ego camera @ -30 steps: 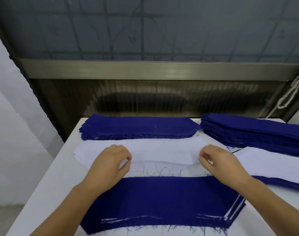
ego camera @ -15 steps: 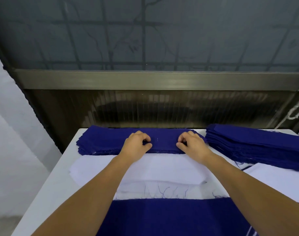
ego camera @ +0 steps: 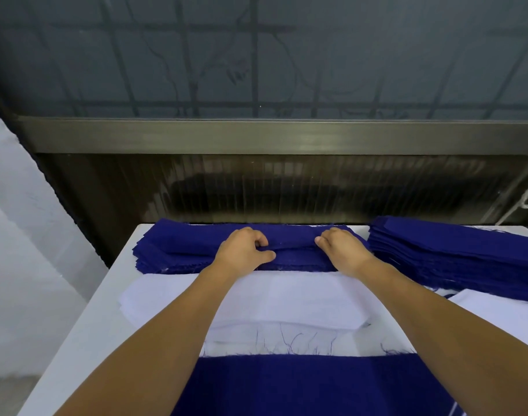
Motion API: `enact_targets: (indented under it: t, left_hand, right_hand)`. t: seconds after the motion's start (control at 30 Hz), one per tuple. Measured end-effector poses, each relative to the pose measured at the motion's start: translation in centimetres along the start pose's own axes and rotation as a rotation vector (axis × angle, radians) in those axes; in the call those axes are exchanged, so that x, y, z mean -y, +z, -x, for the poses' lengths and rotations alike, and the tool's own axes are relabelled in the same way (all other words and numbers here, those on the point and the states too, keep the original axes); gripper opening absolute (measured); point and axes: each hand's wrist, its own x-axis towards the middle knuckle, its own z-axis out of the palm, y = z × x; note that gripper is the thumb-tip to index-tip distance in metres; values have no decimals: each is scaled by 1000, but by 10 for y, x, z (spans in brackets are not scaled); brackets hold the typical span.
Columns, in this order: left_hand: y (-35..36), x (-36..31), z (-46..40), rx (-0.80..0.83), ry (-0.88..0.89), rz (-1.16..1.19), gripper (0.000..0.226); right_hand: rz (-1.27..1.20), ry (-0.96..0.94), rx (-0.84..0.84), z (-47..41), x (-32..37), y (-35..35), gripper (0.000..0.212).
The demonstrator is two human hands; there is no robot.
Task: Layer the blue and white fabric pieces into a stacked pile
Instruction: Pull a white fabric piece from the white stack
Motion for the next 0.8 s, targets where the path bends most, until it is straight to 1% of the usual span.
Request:
enact_targets:
  t: [0.07, 0.1, 0.17, 0.23, 0.3, 0.37, 0.43, 0.53, 0.67, 0.73, 0.8]
  left_hand:
    - [3, -1, -3, -23, 11, -42, 8]
    - [3, -1, -4, -35, 14, -62, 6]
    - [5, -2, -7, -52, 13, -88, 10]
    - [6, -3, -8, -64, 14, -106, 11]
    - [6, -4, -7, -65, 26, -124, 10]
    - [4, -1, -4, -72, 36, -136, 11]
    - [-3, 9, 0, -106, 28, -171, 10]
    - [-21, 37, 8, -166, -27, -219, 5]
    - [-46, 70, 24, -225, -132, -293, 13]
    - [-52, 77, 33, -264, -146, -352, 17]
    - [-55, 78, 44, -293, -114, -428, 21]
  right_hand:
    - [35, 13, -3, -1, 2, -1, 24]
    - [13, 9, -21, -1, 3, 0, 26]
    - [-78, 32, -35, 2, 3, 3, 40]
    - [-72, 26, -39, 6, 4, 4, 45]
    - [-61, 27, -28, 6, 2, 5, 40]
    - [-74, 35, -23, 4, 0, 5, 26]
    - [-101, 45, -20, 3, -1, 5, 19]
    - [-131, 48, -23, 6, -2, 5, 18]
    - [-132, 42, -38, 11, -1, 5, 20]
    - [-131, 26, -44, 16, 0, 2, 17]
    - [-120, 5, -70, 24, 1, -1, 13]
